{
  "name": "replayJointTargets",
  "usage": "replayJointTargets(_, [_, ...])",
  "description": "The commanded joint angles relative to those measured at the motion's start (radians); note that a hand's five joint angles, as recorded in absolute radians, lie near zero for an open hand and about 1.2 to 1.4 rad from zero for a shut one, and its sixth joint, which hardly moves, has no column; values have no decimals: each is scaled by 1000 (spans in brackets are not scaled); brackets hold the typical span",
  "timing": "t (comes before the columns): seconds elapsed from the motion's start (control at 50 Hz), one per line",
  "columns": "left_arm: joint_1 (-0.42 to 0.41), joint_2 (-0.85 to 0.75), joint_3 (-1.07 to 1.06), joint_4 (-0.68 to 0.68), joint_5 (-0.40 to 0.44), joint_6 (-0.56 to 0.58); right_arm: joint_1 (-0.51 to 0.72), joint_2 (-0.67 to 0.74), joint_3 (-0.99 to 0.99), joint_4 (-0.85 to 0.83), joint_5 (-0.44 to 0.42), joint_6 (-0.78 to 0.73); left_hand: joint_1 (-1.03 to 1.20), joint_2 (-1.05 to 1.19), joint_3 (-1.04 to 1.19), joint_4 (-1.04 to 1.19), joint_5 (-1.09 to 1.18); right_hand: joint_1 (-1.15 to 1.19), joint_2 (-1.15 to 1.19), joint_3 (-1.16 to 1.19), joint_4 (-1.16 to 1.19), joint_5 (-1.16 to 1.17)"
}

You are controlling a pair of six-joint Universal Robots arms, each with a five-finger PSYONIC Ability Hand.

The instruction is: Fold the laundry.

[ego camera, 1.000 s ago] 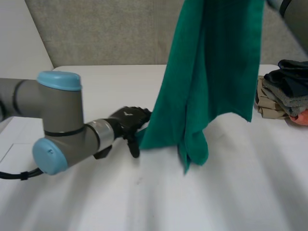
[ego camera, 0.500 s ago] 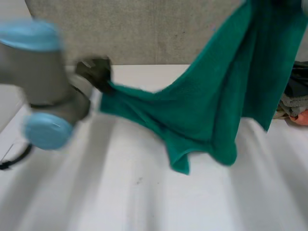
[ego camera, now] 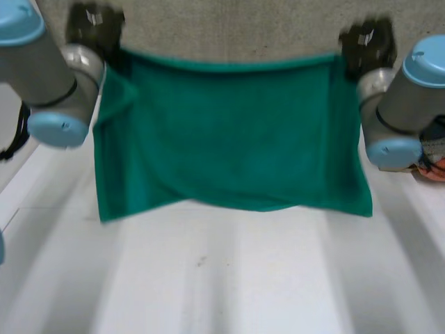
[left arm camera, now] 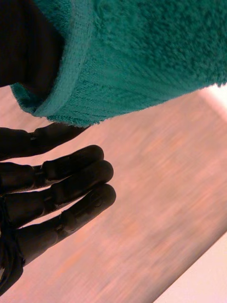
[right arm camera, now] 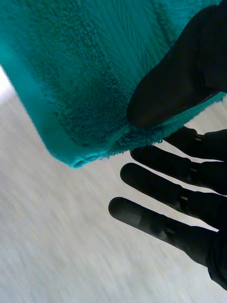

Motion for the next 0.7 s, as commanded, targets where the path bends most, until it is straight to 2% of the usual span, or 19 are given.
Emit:
replayJointTargets(0.02, [6,20,195,347,-36,-36,18,-8,-208,-268,67,34,216,199,207,198,248,265,215,201,196,211])
replayJointTargets(0.06, [22,39,171,393,-33,-54,10,-18,-212,-294,63,48,216,199,207,198,248,265,215,201,196,211])
replayJointTargets(0.18, [54,103,4,300,-6,-111,-2,-49,-153,-242,18,57,216,199,207,198,248,265,215,201,196,211])
replayJointTargets(0.34, [95,158,-397,266,65,-142,-30,-138,148,-85,-74,70,216,199,207,198,248,265,215,201,196,211])
replayJointTargets(0.42, [112,131,-578,264,122,-76,-38,-163,343,-36,-141,68,216,199,207,198,248,265,215,201,196,211])
replayJointTargets(0.52, [143,51,-724,263,184,91,-65,-102,511,5,-184,54,216,199,207,198,248,265,215,201,196,211])
replayJointTargets(0.66, [166,-7,-705,253,191,268,-97,-46,542,51,-180,14,214,197,204,196,245,265,215,201,196,211])
replayJointTargets(0.7, [170,-18,-690,244,188,300,-99,-54,542,73,-177,19,-38,-55,-48,-56,-7,265,215,201,196,211])
